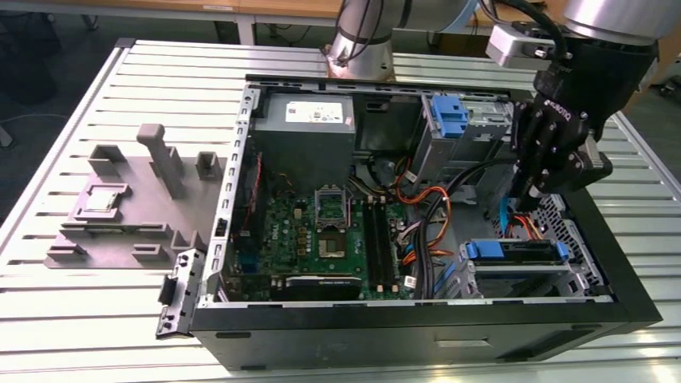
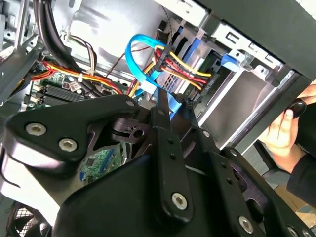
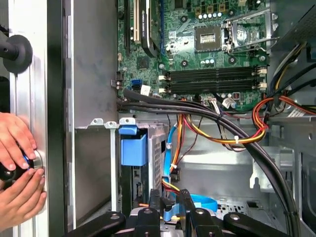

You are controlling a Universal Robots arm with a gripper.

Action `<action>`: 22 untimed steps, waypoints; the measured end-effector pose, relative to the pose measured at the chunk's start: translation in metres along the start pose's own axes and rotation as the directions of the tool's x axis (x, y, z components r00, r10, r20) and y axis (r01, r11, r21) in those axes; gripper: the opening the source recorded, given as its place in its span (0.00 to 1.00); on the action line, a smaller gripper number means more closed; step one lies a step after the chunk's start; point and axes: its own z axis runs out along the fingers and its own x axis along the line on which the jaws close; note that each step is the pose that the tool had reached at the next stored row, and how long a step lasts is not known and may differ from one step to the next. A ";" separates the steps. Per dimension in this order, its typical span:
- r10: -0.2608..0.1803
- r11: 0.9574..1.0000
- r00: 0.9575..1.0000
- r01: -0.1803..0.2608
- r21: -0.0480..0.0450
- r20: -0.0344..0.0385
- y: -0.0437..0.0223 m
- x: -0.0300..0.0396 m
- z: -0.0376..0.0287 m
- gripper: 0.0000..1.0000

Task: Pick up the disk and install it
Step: 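Insert the second disk wire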

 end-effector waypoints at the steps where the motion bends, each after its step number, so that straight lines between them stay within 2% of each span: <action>1: 0.001 1.000 1.000 -0.001 0.000 -0.003 -0.0002 -0.0001 0.0003 0.30; 5: 0.005 1.000 1.000 -0.005 0.006 -0.027 -0.0010 -0.0008 0.0027 0.30; 6: 0.005 1.000 0.999 -0.005 0.007 -0.032 -0.0011 -0.0010 0.0033 0.28; 7: 0.005 1.000 0.999 -0.005 0.008 -0.036 -0.0012 -0.0012 0.0038 0.22; 8: 0.006 1.000 0.999 -0.005 0.009 -0.040 -0.0013 -0.0013 0.0042 0.22; 9: 0.006 1.000 0.999 -0.006 0.010 -0.044 -0.0013 -0.0014 0.0047 0.16; 11: 0.007 1.000 0.999 -0.006 0.011 -0.052 -0.0012 -0.0016 0.0055 0.16; 17: 0.007 1.000 0.999 -0.006 0.012 -0.052 -0.0008 0.0047 0.0076 0.16; 20: 0.006 1.000 0.999 -0.005 0.018 -0.052 0.0022 0.0078 0.0089 0.16; 22: 0.008 1.000 0.999 -0.007 0.025 -0.052 0.0053 0.0084 0.0093 0.16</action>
